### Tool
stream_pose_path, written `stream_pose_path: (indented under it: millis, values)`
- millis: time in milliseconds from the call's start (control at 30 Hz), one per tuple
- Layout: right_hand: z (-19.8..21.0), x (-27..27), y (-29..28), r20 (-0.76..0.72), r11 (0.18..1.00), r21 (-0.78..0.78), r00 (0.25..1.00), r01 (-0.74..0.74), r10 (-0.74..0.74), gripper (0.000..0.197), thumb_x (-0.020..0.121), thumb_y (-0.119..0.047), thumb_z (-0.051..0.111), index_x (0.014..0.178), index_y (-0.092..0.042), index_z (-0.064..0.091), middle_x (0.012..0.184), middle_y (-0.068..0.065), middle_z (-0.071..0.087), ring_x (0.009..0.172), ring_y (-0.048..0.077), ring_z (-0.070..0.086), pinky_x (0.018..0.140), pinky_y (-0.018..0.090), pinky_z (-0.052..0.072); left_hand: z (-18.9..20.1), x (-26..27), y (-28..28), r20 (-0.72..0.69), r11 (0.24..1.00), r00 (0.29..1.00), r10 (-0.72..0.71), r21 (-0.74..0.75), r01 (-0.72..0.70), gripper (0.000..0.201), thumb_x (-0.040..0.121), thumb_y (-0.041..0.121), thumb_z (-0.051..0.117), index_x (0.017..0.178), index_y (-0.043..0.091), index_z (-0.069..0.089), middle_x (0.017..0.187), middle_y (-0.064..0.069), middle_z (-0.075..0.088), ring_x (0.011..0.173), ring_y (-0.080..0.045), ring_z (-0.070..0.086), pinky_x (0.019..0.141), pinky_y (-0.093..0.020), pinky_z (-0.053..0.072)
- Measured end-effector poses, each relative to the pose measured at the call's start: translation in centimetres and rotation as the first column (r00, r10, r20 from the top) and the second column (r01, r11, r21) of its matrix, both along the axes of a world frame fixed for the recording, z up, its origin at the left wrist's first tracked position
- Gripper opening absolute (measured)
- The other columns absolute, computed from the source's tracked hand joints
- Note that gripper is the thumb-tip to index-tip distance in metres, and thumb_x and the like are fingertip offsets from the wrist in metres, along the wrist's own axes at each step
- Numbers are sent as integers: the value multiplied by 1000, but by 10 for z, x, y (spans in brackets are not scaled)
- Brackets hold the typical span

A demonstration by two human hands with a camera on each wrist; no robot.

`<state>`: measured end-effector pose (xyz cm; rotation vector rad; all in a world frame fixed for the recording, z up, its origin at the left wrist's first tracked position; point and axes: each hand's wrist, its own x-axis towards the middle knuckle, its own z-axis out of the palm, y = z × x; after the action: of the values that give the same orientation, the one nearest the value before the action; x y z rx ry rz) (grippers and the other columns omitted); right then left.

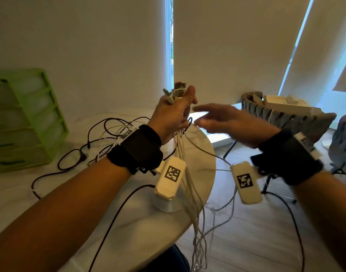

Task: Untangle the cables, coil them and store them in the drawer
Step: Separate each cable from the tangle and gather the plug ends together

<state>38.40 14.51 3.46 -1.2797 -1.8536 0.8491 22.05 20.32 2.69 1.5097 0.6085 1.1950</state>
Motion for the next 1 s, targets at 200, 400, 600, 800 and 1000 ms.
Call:
stream_pose_path:
  millis: [200,400,600,800,1000]
  values:
    - [-39,-38,3,-338,993,-95,941,-68,32,27,94,-17,57,121,-15,51,88,6,70,86,28,69,87,47,54,-7,1,-5,175,984,978,-111,-121,133,28,96,37,48,83,12,52,51,4,32,46,-9,34,49,-24,36]
    - [-49,-30,-1,-25,997,70,999,-32,34,40,91,-19,64,128,-22,49,100,0,63,95,15,63,88,42,56,-22,-12,-16,64,943,959,-275,-175,282,28,85,39,54,80,11,53,52,3,27,48,-11,29,48,-22,41]
    - [0,-34,-7,-219,961,275,975,22,41,80,69,-18,54,141,-36,26,143,0,41,126,15,48,92,33,50,-14,-15,-20,79,950,973,-219,-209,231,23,100,21,45,80,11,51,48,7,24,40,-6,22,42,-19,27]
    - [18,-62,-1,424,807,550,904,-214,-50,37,101,-27,36,132,-17,53,125,-2,54,107,6,53,84,4,37,-21,-17,-25,-98,970,974,-202,-159,185,35,104,8,26,78,23,45,69,8,42,49,0,49,51,-15,44]
    - [-6,-57,-2,359,855,499,932,-140,-57,52,100,-38,42,149,-22,30,152,-1,33,124,-2,36,92,1,33,-18,-30,-22,-180,945,933,-313,-162,285,23,93,14,35,87,15,57,70,-3,49,56,-14,50,52,-22,48]
